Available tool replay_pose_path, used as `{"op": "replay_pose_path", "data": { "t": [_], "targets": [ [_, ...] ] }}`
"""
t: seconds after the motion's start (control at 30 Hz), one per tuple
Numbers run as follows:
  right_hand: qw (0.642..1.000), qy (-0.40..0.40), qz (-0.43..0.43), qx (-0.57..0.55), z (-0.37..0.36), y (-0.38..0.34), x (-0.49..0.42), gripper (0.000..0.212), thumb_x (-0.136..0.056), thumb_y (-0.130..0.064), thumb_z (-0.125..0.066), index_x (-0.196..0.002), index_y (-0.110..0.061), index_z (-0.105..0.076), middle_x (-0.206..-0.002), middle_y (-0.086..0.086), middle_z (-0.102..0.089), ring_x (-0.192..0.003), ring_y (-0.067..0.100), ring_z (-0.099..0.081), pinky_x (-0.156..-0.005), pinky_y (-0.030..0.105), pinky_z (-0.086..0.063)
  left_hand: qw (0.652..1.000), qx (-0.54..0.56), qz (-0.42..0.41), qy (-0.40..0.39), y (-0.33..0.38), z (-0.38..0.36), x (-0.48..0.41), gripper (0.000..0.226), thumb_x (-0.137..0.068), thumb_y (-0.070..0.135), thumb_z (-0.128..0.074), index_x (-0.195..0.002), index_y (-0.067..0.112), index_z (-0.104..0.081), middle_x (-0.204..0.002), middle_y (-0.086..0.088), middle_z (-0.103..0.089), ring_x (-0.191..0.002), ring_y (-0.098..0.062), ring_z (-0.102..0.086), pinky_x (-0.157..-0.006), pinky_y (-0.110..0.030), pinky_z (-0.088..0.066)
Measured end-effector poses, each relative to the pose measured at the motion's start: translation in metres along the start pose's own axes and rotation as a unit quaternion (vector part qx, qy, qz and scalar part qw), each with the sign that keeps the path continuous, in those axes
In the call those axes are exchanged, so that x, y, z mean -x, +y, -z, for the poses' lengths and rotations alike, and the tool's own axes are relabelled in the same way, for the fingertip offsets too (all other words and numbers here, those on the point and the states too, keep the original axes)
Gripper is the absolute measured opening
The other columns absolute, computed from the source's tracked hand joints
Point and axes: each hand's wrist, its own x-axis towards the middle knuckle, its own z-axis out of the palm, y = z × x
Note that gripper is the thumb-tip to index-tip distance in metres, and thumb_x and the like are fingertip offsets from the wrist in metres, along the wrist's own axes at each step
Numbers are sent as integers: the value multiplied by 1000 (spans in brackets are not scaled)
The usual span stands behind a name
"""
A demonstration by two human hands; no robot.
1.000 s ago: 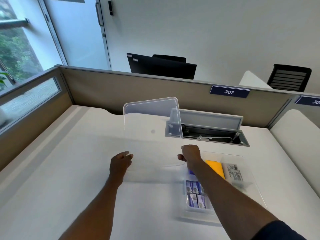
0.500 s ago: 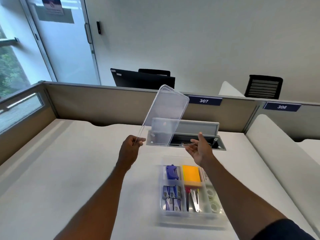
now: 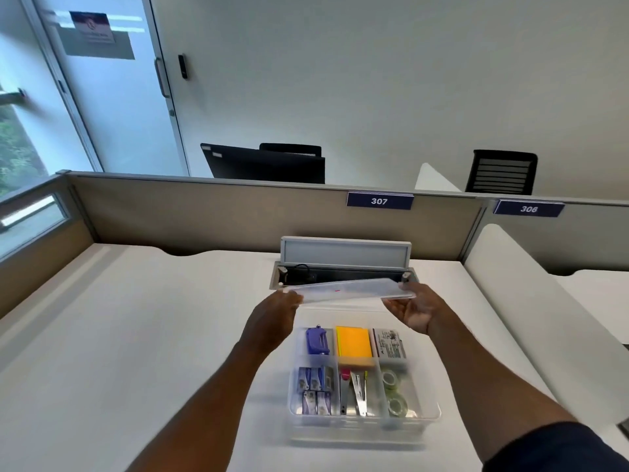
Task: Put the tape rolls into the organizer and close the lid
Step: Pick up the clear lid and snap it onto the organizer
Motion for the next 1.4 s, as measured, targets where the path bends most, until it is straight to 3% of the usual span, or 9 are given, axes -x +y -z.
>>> {"op": "replay_pose_path", "data": {
  "t": [0.1, 0.23, 0.33, 0.43, 0.57, 0.73, 0.87, 1.0, 1.4],
  "targets": [
    [996, 5, -45, 78, 14, 6, 2, 21, -94, -4, -45, -114, 4, -49, -78, 23, -73, -72, 31, -72, -60, 34, -62, 989, 105, 83, -66, 2, 1, 6, 63, -76, 59, -66, -126, 21, -55, -129, 3, -58, -118, -16, -53, -96, -28, -40],
    [983, 5, -86, 164, 23, 21, 3, 15, -91, 4, -42, -101, 5, -54, -79, 17, -76, -85, 29, -64, -71, 36, -51, 912, 258, 316, -50, 4, -2, 6, 81, -81, 71, -40, -138, 14, -41, -145, -12, -45, -132, -30, -43, -109, -44, -35],
    [979, 23, -93, 182, 29, 28, 1, 12, -88, 8, -41, -86, 12, -51, -87, 22, -75, -76, 29, -68, -73, 36, -51, 831, 298, 461, -91, -4, -11, 18, 61, -89, 56, -48, -111, -1, -55, -109, -31, -56, -103, -40, -58, -93, -48, -47],
    [971, 63, -88, 214, 33, 33, 0, 13, -89, 1, -41, -88, 10, -51, -73, 18, -75, -71, 29, -67, -68, 35, -51, 763, 416, 485, -93, -4, -18, 30, 27, -91, 24, -59, -71, 9, -50, -78, -14, -49, -61, -22, -51, -65, -32, -45],
    [937, 147, -15, 317, 38, 40, -1, 49, -94, -21, -54, -137, -5, -35, -96, 21, -64, -66, 25, -61, -48, 25, -46, 790, 345, 499, -93, 3, -35, 26, 16, -91, 9, -51, -101, 3, -62, -107, -17, -61, -95, -33, -63, -86, -41, -55],
    [826, 190, 74, 525, 50, 52, -1, 52, -91, -24, -52, -140, -12, -38, -118, 17, -57, -57, 24, -59, -32, 19, -40, 854, 221, 460, -100, 16, -47, 34, 25, -94, 11, -45, -107, -7, -58, -115, -23, -63, -92, -25, -57, -79, -31, -43],
    [762, 200, 60, 612, 53, 61, 7, 47, -90, -29, -48, -132, -10, -43, -122, 16, -58, -93, 33, -65, -64, 34, -59, 882, 167, 419, -135, 22, -55, 42, 27, -97, 15, -42, -112, -4, -56, -119, -19, -61, -108, -29, -58, -85, -27, -39],
    [697, 208, 61, 684, 51, 66, 12, 50, -92, -35, -46, -135, -9, -40, -134, 19, -52, -119, 37, -54, -100, 44, -48, 880, 165, 422, -140, 25, -63, 54, 25, -97, 14, -41, -108, -2, -56, -118, -20, -62, -107, -31, -59, -86, -29, -42],
    [674, 217, 42, 705, 60, 88, 16, 57, -92, -42, -45, -140, -15, -29, -131, 23, -45, -122, 45, -46, -103, 48, -39, 899, 121, 389, -160, 30, -63, 73, 21, -93, 15, -48, -104, 1, -60, -113, -18, -65, -103, -31, -62, -79, -26, -41]
  ]
}}
